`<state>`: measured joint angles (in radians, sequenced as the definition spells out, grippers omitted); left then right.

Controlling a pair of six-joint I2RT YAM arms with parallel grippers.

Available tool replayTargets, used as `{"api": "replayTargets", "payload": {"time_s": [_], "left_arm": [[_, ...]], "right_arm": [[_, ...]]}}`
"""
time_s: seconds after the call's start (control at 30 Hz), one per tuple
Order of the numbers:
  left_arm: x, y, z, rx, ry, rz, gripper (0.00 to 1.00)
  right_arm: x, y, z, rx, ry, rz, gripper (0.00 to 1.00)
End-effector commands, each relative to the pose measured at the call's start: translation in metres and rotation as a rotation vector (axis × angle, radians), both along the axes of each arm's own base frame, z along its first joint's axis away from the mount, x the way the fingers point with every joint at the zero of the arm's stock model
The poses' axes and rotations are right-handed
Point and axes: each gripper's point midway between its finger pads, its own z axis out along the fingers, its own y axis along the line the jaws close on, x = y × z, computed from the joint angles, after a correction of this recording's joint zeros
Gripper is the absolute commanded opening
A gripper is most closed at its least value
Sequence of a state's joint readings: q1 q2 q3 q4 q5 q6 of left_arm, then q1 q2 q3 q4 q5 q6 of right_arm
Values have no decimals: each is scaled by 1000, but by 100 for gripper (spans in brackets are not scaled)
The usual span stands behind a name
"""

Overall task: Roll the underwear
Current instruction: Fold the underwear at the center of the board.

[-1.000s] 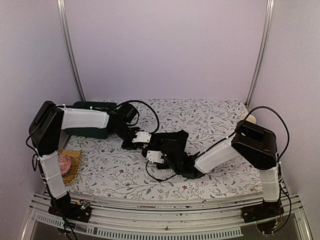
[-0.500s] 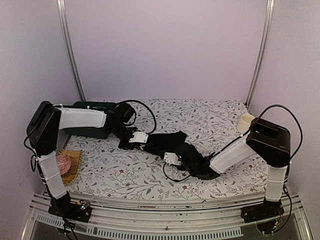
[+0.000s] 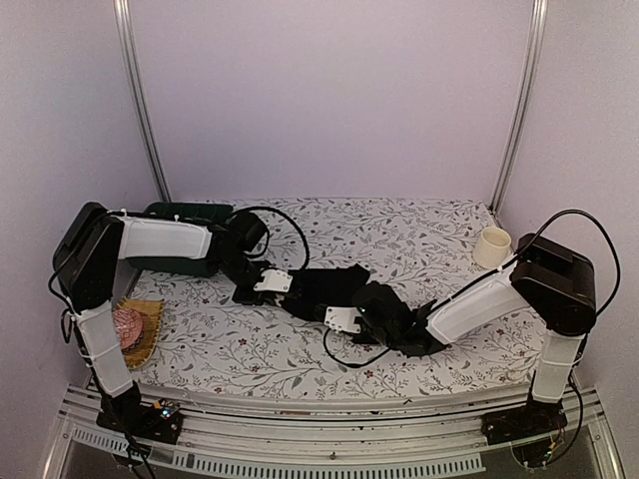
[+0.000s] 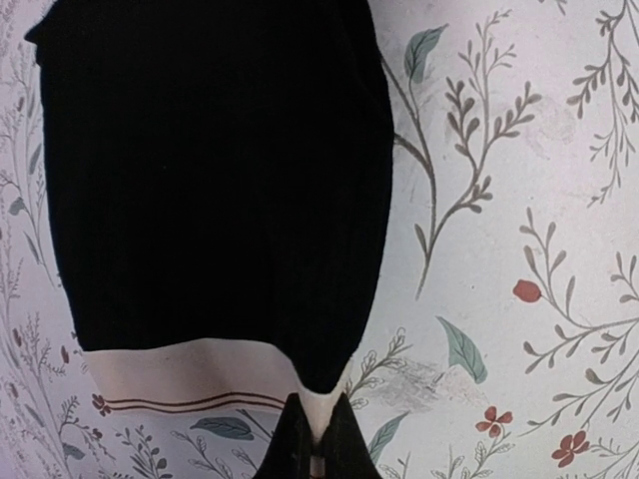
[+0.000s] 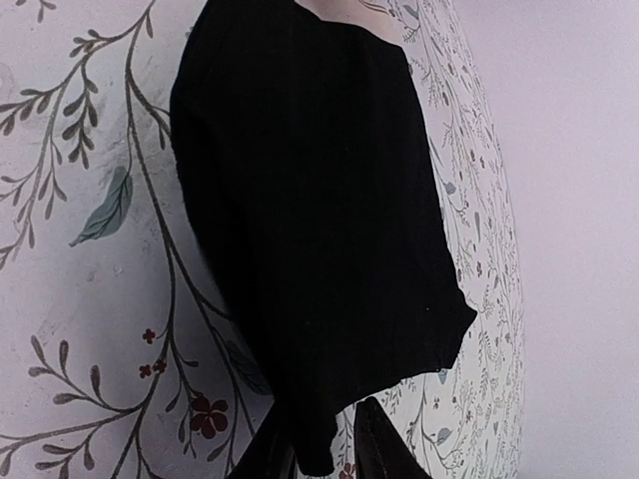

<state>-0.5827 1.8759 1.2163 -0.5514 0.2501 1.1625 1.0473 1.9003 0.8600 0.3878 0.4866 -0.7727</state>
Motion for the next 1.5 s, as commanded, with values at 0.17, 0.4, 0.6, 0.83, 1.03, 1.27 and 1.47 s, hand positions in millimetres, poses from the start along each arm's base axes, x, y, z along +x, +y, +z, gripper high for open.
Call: {"api": "replayTargets", "payload": {"time_s": [0.17,0.4,0.6,0.83,1.03,1.27,1.47], "left_arm": [[-2,5,6,-18,-1,-6,2],[-10,11,4,-17,-15,-21,3],[-24,20,1,-14,-21,-20,8],[-50,26,8,-59,5,-31,16],[-40,21,21,-83,23,-5,18],[-12,23,26,-96,53,54,1],[-1,21,23,-105,76,76,0]], "right_arm": [[-12,4,-18,-17,82,38,3],[-21,11,-11,32,156,54,2],[-38,13,8,121,273,38,2],[-51,20,18,180,386,24,2],[-33,27,22,175,404,-22,2],[2,19,22,186,403,-103,2],[24,10,19,213,423,-162,2]]}}
